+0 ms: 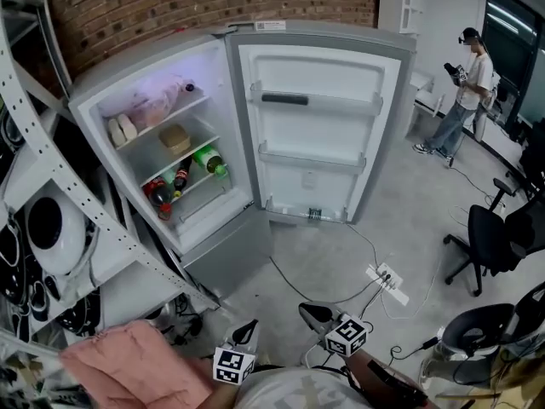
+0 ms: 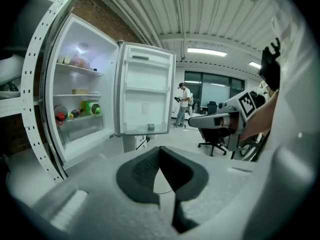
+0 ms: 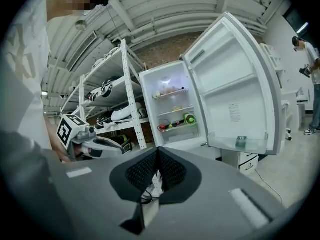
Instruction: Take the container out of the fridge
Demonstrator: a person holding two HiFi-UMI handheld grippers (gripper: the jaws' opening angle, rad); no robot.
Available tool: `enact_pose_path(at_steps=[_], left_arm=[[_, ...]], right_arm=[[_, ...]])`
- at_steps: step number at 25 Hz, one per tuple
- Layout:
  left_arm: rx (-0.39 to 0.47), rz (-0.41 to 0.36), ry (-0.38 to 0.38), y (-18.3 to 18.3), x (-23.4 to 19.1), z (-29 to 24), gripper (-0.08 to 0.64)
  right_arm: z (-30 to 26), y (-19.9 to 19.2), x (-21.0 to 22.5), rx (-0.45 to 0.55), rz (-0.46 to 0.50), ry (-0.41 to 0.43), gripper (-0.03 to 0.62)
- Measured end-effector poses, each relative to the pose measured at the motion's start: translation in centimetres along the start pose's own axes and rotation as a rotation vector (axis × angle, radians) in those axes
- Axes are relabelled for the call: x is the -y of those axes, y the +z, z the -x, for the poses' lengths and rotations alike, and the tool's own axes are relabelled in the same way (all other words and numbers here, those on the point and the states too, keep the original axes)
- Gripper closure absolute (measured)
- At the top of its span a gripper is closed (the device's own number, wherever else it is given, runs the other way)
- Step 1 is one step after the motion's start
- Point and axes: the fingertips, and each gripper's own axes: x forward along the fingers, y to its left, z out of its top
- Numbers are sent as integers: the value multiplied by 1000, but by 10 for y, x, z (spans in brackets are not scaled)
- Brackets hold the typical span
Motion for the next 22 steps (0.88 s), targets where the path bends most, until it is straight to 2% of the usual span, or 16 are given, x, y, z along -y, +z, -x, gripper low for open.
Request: enact_pose_path(at_steps=[7, 15, 22], left_arm=[[-19, 27, 57, -5, -1, 7, 558], [-11, 40, 52, 3, -42, -18, 558], [9, -44, 22, 30, -99, -37, 558]], right_arm=[[-5, -4, 1, -17, -7, 53, 583], [-42, 11, 27, -10, 3, 27, 583], [-102, 38, 47, -5, 14, -9, 584]])
